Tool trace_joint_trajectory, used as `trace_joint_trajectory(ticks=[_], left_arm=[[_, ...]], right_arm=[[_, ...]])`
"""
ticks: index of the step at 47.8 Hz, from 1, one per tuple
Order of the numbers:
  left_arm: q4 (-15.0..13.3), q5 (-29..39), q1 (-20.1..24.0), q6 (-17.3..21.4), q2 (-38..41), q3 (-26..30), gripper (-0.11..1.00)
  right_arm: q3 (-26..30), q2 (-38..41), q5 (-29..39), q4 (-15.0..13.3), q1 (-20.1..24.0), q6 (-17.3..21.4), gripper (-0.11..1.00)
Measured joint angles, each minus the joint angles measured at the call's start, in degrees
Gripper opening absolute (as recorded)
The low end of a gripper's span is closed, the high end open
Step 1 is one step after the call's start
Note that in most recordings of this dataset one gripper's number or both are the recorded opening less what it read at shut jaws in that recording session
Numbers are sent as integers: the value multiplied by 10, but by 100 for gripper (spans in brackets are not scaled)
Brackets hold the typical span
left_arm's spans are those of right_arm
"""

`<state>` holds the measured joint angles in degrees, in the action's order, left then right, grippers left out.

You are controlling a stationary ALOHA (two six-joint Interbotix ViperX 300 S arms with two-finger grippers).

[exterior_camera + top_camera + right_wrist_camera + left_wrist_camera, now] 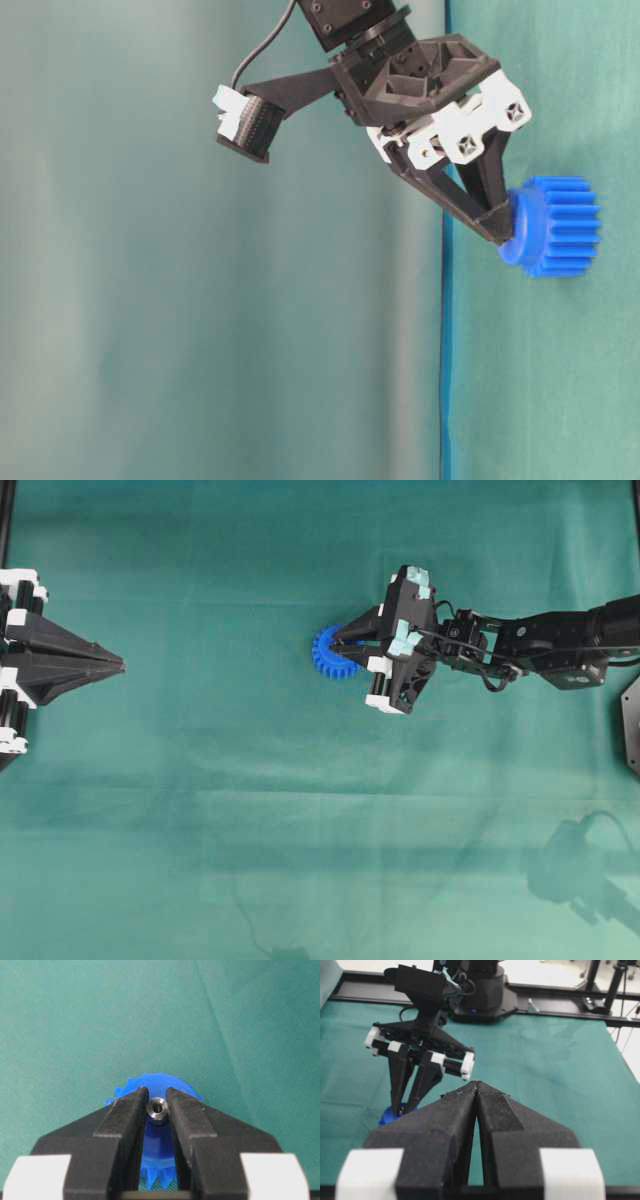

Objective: Insert the shaft placed at a random location into the center hole of the small gear at another random location.
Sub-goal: 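Lower the shaft into the gear's center hole with the right gripper, then open the right gripper to release the inserted shaft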

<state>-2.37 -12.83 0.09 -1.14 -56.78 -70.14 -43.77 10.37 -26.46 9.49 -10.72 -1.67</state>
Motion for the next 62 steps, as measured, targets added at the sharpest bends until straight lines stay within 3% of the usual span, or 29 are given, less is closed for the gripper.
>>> trace_joint_trajectory(ticks=[25, 33, 37, 62], left_arm=[[0, 8, 0, 0, -1, 0, 0], [0, 9, 0, 0, -1, 0, 0], [0, 8, 0, 0, -2, 0, 0], [0, 9, 0, 0, -3, 0, 0]], right_arm=[[0, 1, 0, 0, 0, 4, 18], [0, 1, 1, 1, -2, 7, 60], [0, 1, 1, 0, -3, 7, 71], [1, -79, 47, 0, -2, 0, 69]])
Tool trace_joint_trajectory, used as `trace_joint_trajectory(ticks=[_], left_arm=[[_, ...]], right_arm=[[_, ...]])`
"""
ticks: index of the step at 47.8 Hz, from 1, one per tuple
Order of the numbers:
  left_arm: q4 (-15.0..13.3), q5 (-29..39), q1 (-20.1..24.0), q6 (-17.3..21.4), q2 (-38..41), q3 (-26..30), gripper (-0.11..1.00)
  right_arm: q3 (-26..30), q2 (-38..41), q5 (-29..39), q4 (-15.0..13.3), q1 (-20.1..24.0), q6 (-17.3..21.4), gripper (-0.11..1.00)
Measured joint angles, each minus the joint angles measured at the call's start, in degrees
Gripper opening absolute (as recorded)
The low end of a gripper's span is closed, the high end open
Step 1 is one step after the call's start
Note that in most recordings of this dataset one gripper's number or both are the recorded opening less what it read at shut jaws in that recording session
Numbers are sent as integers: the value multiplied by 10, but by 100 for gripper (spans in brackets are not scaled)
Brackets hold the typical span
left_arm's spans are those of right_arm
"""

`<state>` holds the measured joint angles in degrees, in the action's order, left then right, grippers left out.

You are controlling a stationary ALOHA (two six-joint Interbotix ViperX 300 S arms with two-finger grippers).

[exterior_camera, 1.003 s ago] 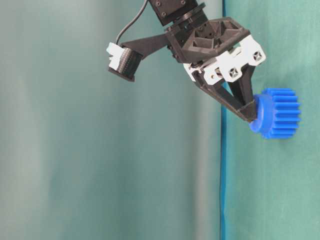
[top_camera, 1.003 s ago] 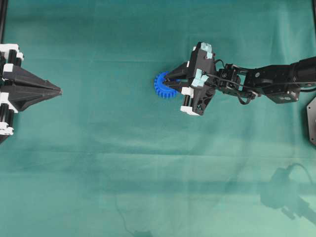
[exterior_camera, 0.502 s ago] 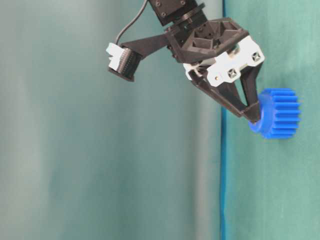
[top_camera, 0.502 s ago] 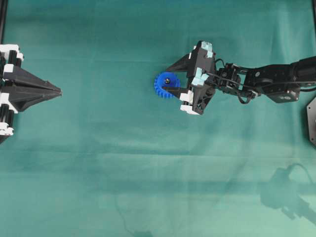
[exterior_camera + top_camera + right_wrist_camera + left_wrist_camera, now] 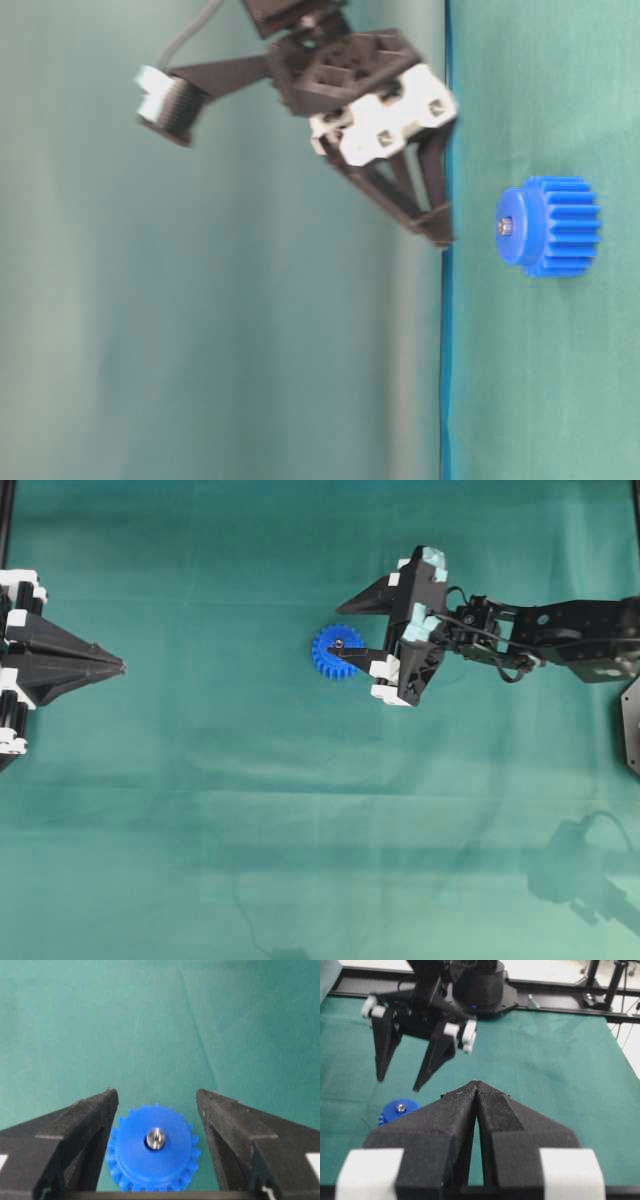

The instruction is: Insert the shaft placed at a random location into the center hole of the small gear at another random location.

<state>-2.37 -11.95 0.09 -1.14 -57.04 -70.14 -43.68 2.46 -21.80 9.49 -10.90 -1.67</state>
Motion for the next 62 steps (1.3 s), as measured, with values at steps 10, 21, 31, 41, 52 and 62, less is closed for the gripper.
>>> trace_joint_trajectory(ticks=[10, 21, 31, 41, 52, 62], left_arm=[[-1, 0, 0, 0, -4, 0, 0], [-1, 0, 0, 0, -4, 0, 0], [-1, 0, 0, 0, -4, 0, 0], [-1, 1, 0, 0, -4, 0, 0], [-1, 1, 0, 0, -4, 0, 0], [-1, 1, 0, 0, -4, 0, 0]], right_arm=[[-1, -60, 41, -6, 0, -1, 69], [-1, -102, 60, -12, 1, -2, 69], [-20, -128, 88, -11, 1, -2, 69], [-73, -189, 104, -12, 3, 1, 69], [-133, -280, 132, -12, 4, 2, 69], [-165, -359, 182, -12, 4, 4, 69]])
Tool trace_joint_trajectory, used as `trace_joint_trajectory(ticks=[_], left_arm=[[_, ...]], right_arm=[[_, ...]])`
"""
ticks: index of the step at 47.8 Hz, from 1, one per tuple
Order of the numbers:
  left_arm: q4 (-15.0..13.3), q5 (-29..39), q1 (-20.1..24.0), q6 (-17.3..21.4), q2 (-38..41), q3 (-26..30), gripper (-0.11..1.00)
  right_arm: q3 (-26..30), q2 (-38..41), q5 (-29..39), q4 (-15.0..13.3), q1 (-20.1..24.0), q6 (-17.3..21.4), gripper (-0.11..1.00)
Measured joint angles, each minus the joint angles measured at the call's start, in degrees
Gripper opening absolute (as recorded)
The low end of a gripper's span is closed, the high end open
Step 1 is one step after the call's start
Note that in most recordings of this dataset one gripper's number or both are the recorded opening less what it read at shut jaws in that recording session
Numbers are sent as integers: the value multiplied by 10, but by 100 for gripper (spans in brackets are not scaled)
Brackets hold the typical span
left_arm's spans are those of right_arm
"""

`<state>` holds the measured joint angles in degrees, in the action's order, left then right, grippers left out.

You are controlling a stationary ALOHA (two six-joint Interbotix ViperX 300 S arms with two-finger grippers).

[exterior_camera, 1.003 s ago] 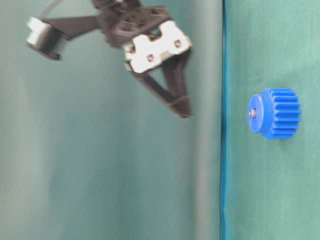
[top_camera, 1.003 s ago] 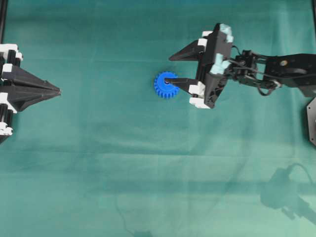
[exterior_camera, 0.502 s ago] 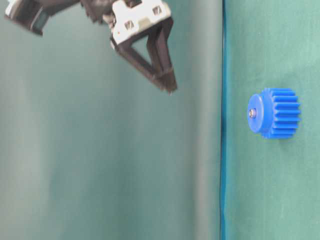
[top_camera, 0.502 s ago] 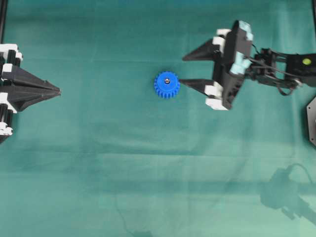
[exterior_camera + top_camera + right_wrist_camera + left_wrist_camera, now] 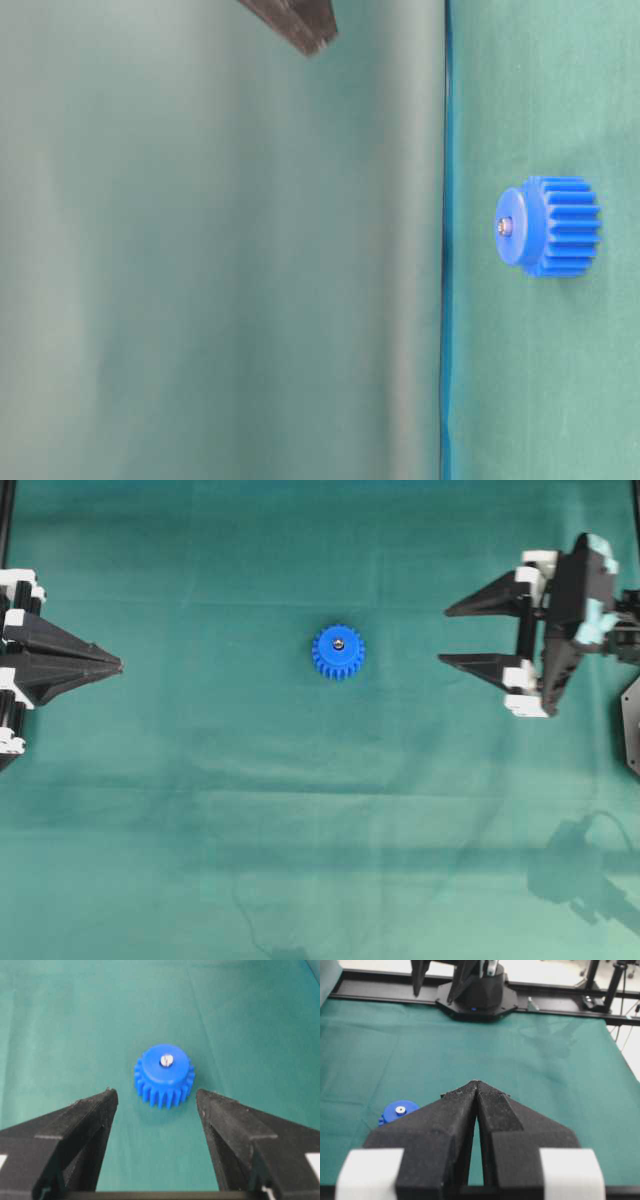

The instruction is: Insert the shaft placed at a random location into the center hole of the small gear at another random location.

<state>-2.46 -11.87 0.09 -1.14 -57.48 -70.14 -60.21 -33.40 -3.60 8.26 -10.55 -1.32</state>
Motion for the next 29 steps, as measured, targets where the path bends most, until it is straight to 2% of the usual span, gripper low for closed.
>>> trace_joint_trajectory(ticks=[11, 29], left_arm=[[1, 0, 0, 0, 0, 0, 0], [1, 0, 0, 0, 0, 0, 0]], right_arm=[[-13, -45, 40, 0, 0, 1, 69], [-14, -45, 42, 1, 0, 0, 69]])
